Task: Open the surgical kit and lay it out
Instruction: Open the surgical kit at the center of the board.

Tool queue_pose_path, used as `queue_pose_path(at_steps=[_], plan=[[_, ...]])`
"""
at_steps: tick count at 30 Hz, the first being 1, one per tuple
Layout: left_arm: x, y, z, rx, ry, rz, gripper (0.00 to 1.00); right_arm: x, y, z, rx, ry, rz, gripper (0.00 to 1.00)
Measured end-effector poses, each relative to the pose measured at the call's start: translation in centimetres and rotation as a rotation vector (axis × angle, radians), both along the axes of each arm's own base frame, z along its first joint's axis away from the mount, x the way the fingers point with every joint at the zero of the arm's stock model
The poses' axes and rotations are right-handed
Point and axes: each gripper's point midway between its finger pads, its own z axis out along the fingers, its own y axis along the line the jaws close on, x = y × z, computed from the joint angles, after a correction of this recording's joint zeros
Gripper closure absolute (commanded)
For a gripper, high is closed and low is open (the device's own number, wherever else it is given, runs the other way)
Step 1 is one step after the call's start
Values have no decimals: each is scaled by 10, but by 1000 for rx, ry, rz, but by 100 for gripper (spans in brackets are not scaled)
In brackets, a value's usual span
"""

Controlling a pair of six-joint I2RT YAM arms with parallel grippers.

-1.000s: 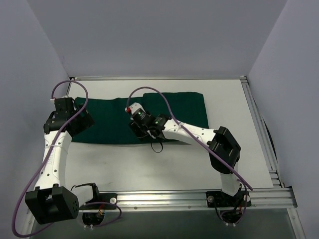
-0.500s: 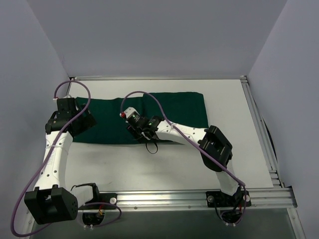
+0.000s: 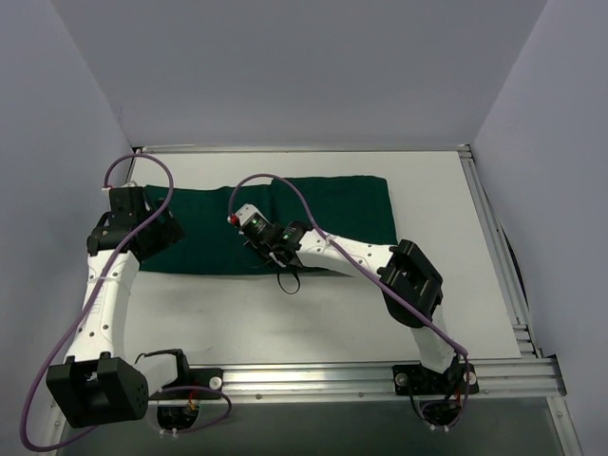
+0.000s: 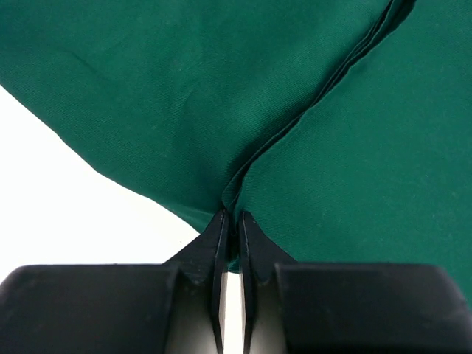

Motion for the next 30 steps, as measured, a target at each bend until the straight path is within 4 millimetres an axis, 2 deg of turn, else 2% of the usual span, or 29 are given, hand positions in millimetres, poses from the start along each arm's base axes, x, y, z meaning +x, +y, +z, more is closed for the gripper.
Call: queue_pose_path(at_steps=[10,13,18,21,24,26,28,30], plan=[[-2,0,-6,-1,11,0,5,0,0,11,3,7,1,95],[-2,0,-9,-3,19,-1,5,0,-1,13,6,9,2,100],[0,-1,-9,-5,14,-2,5,3,-5,12,13,17,-12,100],[0,-1,-12,-5,17,-2,5,9,-15,13,12,11,-43,100],[0,-1,-15,-8,18,-1,5,26,-37,22,2,-23,-116,100],[-1,-2,-20,-15,22,-3,5,44,-62,33,-4,-57,-196,100],[-2,-5,-25,-27,28,-5,5,68,-99,48,-9,-102,-306,100],[-2,-7,-30,-38,32,-6,5,93,-151,67,-27,-160,-445,100]])
